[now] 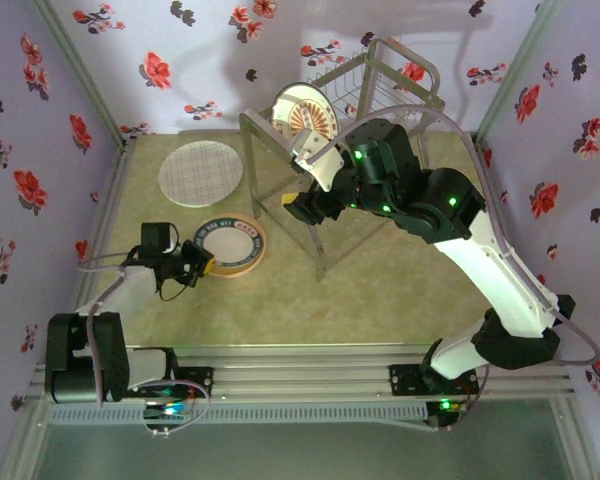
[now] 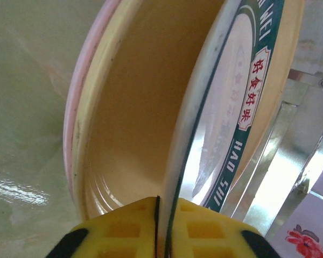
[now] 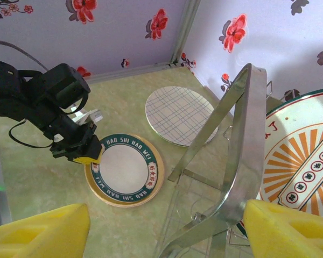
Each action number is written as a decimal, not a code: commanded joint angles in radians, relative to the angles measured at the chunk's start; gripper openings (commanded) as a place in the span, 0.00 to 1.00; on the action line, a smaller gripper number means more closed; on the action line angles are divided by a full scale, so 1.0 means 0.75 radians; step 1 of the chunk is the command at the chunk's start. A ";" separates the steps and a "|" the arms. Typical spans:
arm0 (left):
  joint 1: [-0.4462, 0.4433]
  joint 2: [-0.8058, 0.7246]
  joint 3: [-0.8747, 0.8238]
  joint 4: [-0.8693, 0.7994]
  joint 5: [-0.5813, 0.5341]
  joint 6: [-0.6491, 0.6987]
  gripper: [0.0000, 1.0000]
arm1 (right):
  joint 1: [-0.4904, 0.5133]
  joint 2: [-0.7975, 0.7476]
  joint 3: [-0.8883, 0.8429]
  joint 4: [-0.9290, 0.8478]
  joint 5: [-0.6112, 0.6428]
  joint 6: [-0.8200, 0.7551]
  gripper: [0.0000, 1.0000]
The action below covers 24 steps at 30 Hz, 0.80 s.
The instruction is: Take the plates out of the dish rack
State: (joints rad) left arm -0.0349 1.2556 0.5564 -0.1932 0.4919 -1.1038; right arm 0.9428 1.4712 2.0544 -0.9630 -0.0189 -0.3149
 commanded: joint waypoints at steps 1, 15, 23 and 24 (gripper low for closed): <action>-0.011 0.022 0.035 -0.002 0.033 0.044 0.18 | 0.009 0.008 0.037 0.041 0.029 -0.022 0.77; -0.029 0.062 0.183 -0.257 -0.038 0.129 0.40 | 0.010 0.017 0.050 0.039 0.035 -0.022 0.77; -0.064 0.137 0.308 -0.450 -0.111 0.221 0.45 | 0.010 0.017 0.045 0.037 0.039 -0.022 0.77; -0.066 0.147 0.313 -0.457 -0.117 0.224 0.45 | 0.009 0.017 0.044 0.037 0.041 -0.022 0.77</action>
State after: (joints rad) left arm -0.0738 1.3479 0.7589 -0.4564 0.4309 -0.9863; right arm 0.9428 1.4799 2.0617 -0.9630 -0.0055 -0.3149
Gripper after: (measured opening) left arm 0.446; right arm 0.768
